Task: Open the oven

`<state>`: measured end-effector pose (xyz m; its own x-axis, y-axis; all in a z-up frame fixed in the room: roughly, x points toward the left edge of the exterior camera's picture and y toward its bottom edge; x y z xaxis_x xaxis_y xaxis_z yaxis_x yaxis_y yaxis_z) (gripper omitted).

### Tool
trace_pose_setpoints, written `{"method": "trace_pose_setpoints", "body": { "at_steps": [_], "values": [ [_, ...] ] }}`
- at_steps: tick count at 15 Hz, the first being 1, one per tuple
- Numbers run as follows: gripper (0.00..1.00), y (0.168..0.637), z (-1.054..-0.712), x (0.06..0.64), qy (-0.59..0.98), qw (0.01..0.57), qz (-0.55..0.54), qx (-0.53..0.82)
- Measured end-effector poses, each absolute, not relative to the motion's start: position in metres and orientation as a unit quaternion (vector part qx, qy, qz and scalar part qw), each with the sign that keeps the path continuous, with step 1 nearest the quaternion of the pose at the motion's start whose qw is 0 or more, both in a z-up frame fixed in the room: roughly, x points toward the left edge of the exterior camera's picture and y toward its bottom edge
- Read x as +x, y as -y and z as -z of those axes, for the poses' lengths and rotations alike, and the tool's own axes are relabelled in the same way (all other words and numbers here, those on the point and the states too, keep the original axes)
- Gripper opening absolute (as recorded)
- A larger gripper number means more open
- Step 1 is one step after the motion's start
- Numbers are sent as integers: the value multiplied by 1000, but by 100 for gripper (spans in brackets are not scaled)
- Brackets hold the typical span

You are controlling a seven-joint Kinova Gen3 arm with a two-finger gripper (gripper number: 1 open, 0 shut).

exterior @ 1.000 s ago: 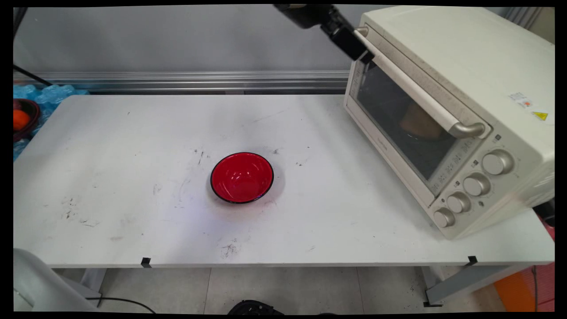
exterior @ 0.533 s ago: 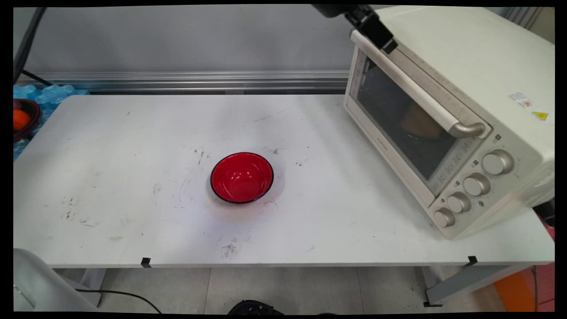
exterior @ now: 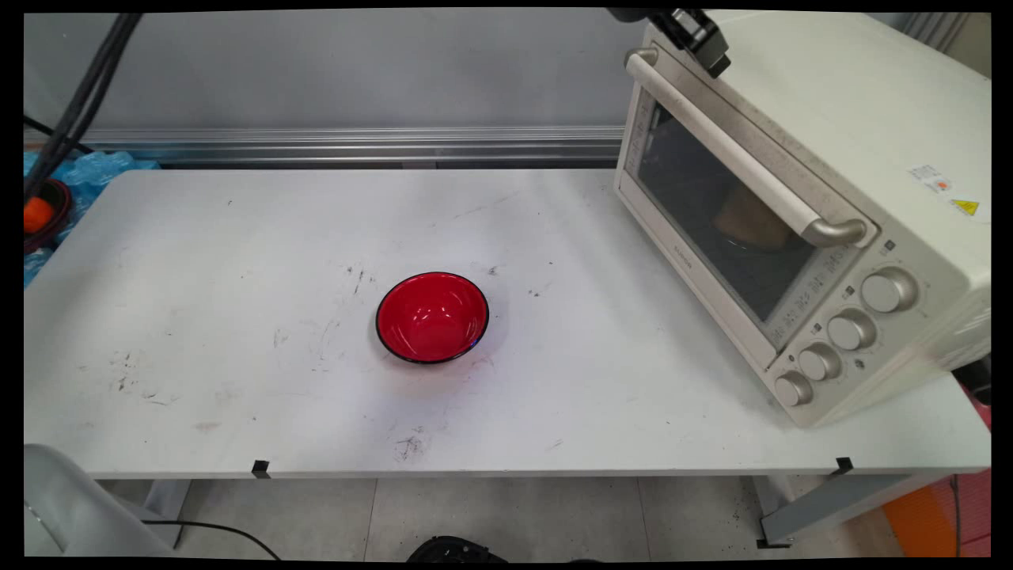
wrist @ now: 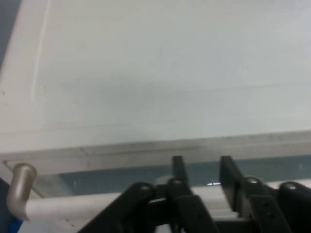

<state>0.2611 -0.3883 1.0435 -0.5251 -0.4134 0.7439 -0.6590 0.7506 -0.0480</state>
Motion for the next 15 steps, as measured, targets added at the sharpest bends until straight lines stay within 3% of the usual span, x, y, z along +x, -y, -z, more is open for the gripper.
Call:
{"method": "trace_pose_setpoints", "body": {
  "at_steps": [15],
  "values": [
    [0, 428, -1005, 224, 879, 318, -154, 319]
  ]
}}
